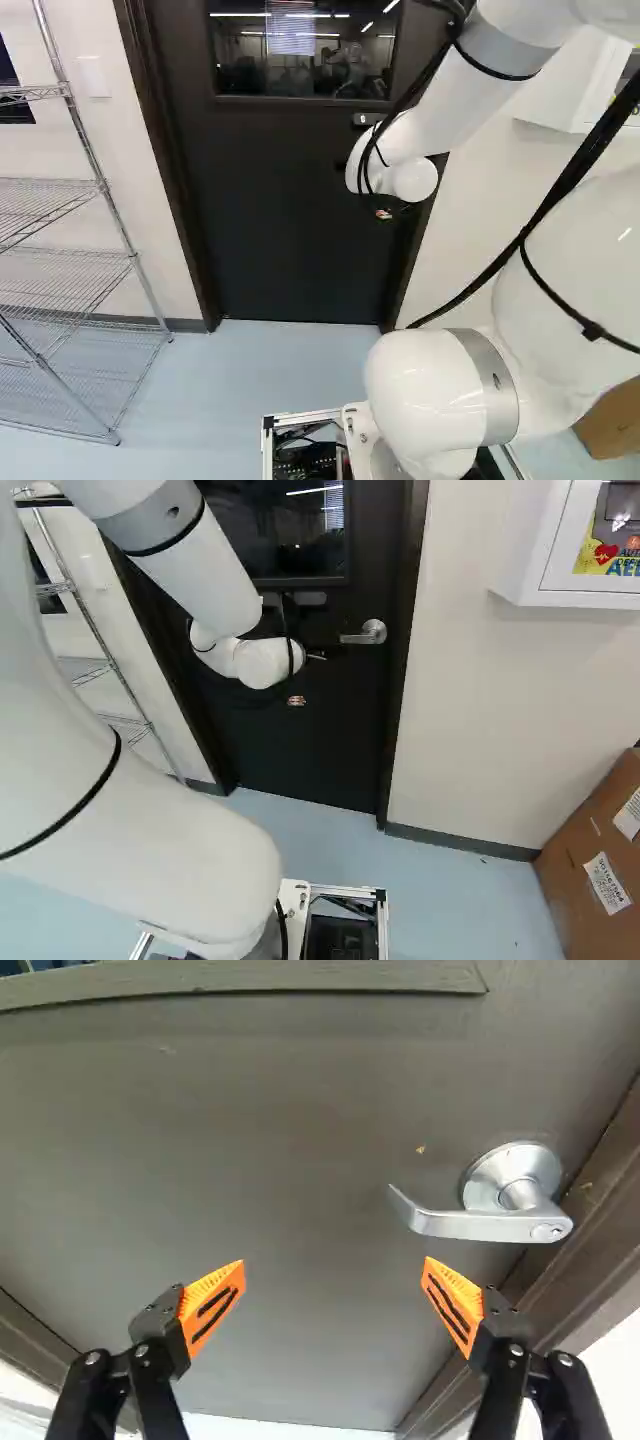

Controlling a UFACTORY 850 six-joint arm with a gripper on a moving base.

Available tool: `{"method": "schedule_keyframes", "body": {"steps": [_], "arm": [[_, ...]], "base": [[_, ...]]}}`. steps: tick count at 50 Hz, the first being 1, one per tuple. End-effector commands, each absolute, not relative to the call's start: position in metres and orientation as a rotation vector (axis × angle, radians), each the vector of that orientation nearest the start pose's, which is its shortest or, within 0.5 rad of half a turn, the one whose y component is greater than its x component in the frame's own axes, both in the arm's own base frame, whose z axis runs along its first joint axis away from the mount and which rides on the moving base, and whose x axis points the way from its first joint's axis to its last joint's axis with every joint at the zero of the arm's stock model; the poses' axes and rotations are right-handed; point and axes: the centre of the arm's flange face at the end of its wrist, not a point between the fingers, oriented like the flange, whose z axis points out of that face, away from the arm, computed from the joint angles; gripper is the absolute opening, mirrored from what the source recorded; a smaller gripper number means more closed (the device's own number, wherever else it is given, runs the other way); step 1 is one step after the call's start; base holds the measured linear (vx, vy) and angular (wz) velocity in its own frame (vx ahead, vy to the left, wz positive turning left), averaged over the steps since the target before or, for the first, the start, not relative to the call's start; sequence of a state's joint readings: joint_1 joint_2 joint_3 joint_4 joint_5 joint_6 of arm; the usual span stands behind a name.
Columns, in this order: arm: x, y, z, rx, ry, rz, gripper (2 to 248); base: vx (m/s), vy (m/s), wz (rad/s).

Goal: Open the door and move inside

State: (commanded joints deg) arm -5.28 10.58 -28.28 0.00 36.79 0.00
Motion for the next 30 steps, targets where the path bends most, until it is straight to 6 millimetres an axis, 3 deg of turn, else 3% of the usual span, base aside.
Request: {"method": "schedule_keyframes", "body": {"steps": [30], "arm": [[0.409,-0.046,0.519,-2.467,0.137,-2.054,247]], "base": [[0.000,0.000,0.000]]}}
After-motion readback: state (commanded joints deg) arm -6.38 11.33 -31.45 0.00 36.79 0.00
